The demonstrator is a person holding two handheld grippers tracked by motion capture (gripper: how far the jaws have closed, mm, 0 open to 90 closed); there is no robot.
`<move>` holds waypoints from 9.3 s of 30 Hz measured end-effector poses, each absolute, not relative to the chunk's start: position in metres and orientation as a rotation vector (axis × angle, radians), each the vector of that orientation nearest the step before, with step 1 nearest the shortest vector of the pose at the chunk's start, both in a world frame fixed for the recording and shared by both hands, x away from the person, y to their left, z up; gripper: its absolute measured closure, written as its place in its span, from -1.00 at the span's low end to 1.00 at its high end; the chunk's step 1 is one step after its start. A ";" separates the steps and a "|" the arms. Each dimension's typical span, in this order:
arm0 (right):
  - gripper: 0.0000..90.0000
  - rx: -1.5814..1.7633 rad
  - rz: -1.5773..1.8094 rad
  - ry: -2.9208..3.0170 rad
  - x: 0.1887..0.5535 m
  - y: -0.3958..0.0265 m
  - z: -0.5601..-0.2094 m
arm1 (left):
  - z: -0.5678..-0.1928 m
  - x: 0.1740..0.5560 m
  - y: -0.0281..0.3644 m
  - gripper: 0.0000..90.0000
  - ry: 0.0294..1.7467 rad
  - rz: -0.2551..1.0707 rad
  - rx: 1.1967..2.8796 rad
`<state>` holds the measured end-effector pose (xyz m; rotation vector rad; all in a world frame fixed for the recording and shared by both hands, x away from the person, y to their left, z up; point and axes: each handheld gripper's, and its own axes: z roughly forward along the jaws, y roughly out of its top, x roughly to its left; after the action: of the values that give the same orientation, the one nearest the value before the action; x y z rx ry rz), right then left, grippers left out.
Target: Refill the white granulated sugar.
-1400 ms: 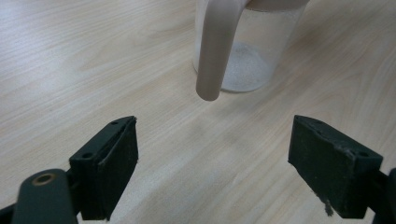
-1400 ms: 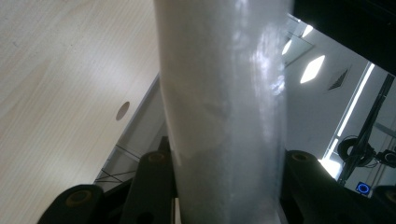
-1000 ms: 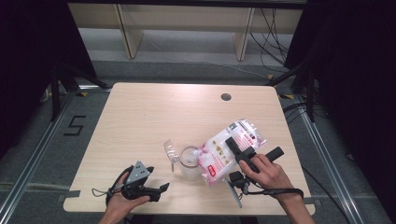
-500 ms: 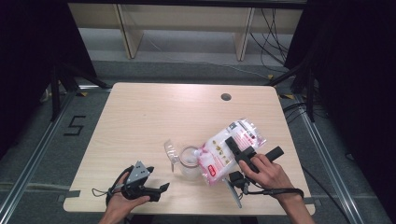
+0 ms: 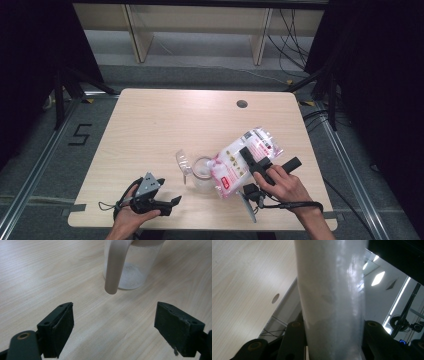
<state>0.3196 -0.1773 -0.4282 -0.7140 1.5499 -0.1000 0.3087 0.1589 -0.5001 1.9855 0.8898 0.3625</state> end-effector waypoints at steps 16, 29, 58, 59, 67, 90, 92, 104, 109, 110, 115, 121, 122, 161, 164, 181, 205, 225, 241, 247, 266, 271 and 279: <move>0.51 -0.736 -0.113 1.549 0.319 -0.174 -0.426 | -0.499 0.309 0.161 -0.65 0.880 0.367 2.011; 0.52 -0.772 -0.134 1.579 0.320 -0.168 -0.419 | -0.500 0.309 0.161 -0.65 0.885 0.373 2.011; 0.52 -0.754 -0.156 1.602 0.324 -0.171 -0.417 | -0.501 0.309 0.159 -0.65 0.899 0.358 1.972; 0.52 -0.754 -0.155 1.604 0.324 -0.171 -0.416 | -0.500 0.309 0.160 -0.65 0.891 0.363 1.991; 0.53 -0.752 -0.150 1.606 0.323 -0.172 -0.416 | -0.500 0.308 0.160 -0.65 0.906 0.353 1.979; 0.62 -0.735 -0.130 1.641 0.328 -0.178 -0.423 | -0.500 0.308 0.161 -0.65 0.900 0.362 1.981; 0.62 -0.731 -0.128 1.644 0.328 -0.179 -0.424 | -0.500 0.309 0.161 -0.65 0.890 0.364 1.986; 0.62 -0.735 -0.132 1.637 0.327 -0.178 -0.422 | -0.500 0.309 0.161 -0.65 0.898 0.364 1.985; 0.63 -0.737 -0.117 1.623 0.327 -0.178 -0.421 | -0.500 0.309 0.161 -0.65 0.897 0.362 1.984; 0.63 -0.739 -0.115 1.619 0.327 -0.178 -0.421 | -0.499 0.309 0.161 -0.65 0.896 0.365 1.986; 0.63 -0.733 -0.113 1.619 0.326 -0.179 -0.420 | -0.500 0.309 0.161 -0.65 0.894 0.365 1.987; 0.63 -0.736 -0.108 1.610 0.326 -0.178 -0.418 | -0.499 0.309 0.161 -0.65 0.892 0.367 1.988; 0.63 -0.734 -0.108 1.610 0.326 -0.178 -0.418 | -0.499 0.309 0.161 -0.65 0.892 0.366 1.988; 0.67 -0.714 -0.098 1.637 0.330 -0.183 -0.422 | -0.499 0.309 0.161 -0.65 0.890 0.369 1.987; 0.67 -0.737 -0.108 1.639 0.331 -0.183 -0.422 | -0.499 0.308 0.161 -0.65 0.899 0.371 1.986; 0.67 -0.730 -0.090 1.628 0.330 -0.182 -0.421 | -0.499 0.309 0.161 -0.65 0.894 0.367 1.984; 0.67 -0.721 -0.092 1.631 0.330 -0.183 -0.422 | -0.499 0.309 0.161 -0.65 0.889 0.366 1.986; 0.68 -0.715 -0.080 1.625 0.329 -0.182 -0.422 | -0.499 0.309 0.161 -0.65 0.897 0.367 1.982; 0.68 -0.737 -0.087 1.607 0.328 -0.181 -0.418 | -0.499 0.309 0.161 -0.65 0.893 0.366 1.987; 0.68 -0.718 -0.079 1.606 0.327 -0.182 -0.418 | -0.500 0.309 0.161 -0.65 0.900 0.364 1.976; 0.68 -0.716 -0.076 1.597 0.326 -0.182 -0.417 | -0.499 0.309 0.161 -0.65 0.895 0.364 1.982; 0.69 -0.718 -0.072 1.591 0.326 -0.182 -0.418 | -0.499 0.309 0.161 -0.65 0.899 0.366 1.980; 0.70 -0.724 -0.081 1.581 0.324 -0.181 -0.417 | -0.500 0.309 0.161 -0.65 0.900 0.369 1.973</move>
<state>0.3244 -0.1809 -0.4167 -0.7241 1.5810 -0.0811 0.3090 0.1605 -0.4999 1.9731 0.9005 0.3694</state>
